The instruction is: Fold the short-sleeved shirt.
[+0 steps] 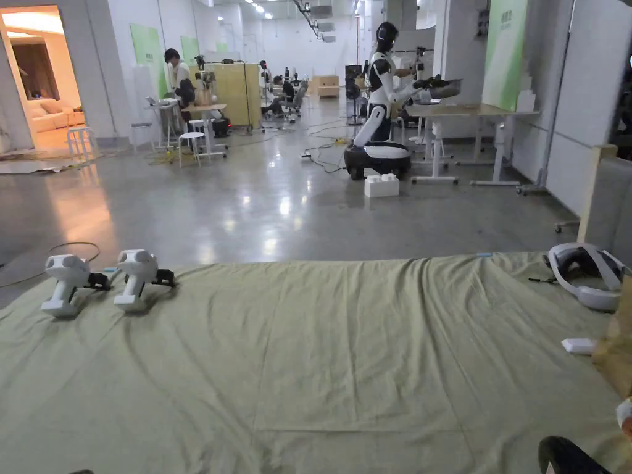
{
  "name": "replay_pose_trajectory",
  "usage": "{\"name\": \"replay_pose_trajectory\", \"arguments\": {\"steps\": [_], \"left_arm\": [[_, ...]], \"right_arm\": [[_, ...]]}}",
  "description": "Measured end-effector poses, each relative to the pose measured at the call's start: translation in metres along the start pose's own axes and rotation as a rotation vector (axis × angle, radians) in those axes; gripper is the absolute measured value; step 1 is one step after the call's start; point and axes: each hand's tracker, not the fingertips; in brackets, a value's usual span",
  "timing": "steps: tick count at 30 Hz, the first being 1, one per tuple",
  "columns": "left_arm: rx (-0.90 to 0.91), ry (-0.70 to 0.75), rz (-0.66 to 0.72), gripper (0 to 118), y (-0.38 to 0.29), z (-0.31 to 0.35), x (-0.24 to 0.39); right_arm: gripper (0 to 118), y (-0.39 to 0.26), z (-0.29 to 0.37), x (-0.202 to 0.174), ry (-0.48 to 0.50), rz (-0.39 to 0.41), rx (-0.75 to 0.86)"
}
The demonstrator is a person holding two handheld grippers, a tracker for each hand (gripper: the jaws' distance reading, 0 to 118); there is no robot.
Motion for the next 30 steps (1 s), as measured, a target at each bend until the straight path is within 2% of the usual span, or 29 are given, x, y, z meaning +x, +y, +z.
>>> {"name": "replay_pose_trajectory", "arguments": {"steps": [5, 8, 11, 14, 17, 19, 20, 21, 22, 27, 28, 30], "left_arm": [[-0.009, -0.001, 0.033, 1, -0.006, 0.001, -0.008], [-0.028, 0.015, 0.029, 1, -0.007, -0.003, -0.011], [-0.065, 0.017, 0.017, 1, -0.016, -0.01, -0.017], [-0.133, 0.024, 0.076, 1, -0.035, -0.017, -0.03], [-0.19, 0.023, 0.137, 1, -0.054, -0.023, -0.046], [-0.266, 0.016, 0.201, 4, -0.072, -0.037, -0.064], [-0.308, 0.004, 0.237, 32, -0.082, -0.043, -0.074], [-0.356, -0.005, 0.304, 95, -0.097, -0.051, -0.088], [-0.407, -0.013, 0.382, 117, -0.114, -0.059, -0.101], [-0.532, -0.12, 0.8, 118, -0.229, -0.107, -0.17], [-0.578, -0.09, 0.916, 118, -0.253, -0.113, -0.18], [-0.62, -0.017, 1.042, 117, -0.291, -0.127, -0.191]], "right_arm": [[3, -0.002, -0.002, -0.006, -0.011, 0.064, 0.008], [3, -0.005, -0.004, -0.009, -0.042, 0.148, 0.01], [2, -0.017, -0.005, -0.013, -0.036, 0.15, -0.002], [2, -0.027, -0.01, -0.02, -0.086, 0.249, -0.003], [2, -0.035, -0.018, -0.02, -0.076, 0.235, -0.037], [2, -0.043, -0.025, -0.013, -0.034, 0.138, -0.1], [2, -0.047, -0.028, -0.009, -0.025, 0.114, -0.129], [2, -0.053, -0.032, -0.005, -0.01, 0.085, -0.167], [2, -0.052, -0.035, -0.005, -0.009, 0.056, -0.183], [2, -0.075, -0.046, 0.006, 0.023, -0.054, -0.357], [2, -0.079, -0.047, 0.007, 0.016, -0.062, -0.38], [2, -0.082, -0.046, 0.006, 0.008, -0.08, -0.406]]}}
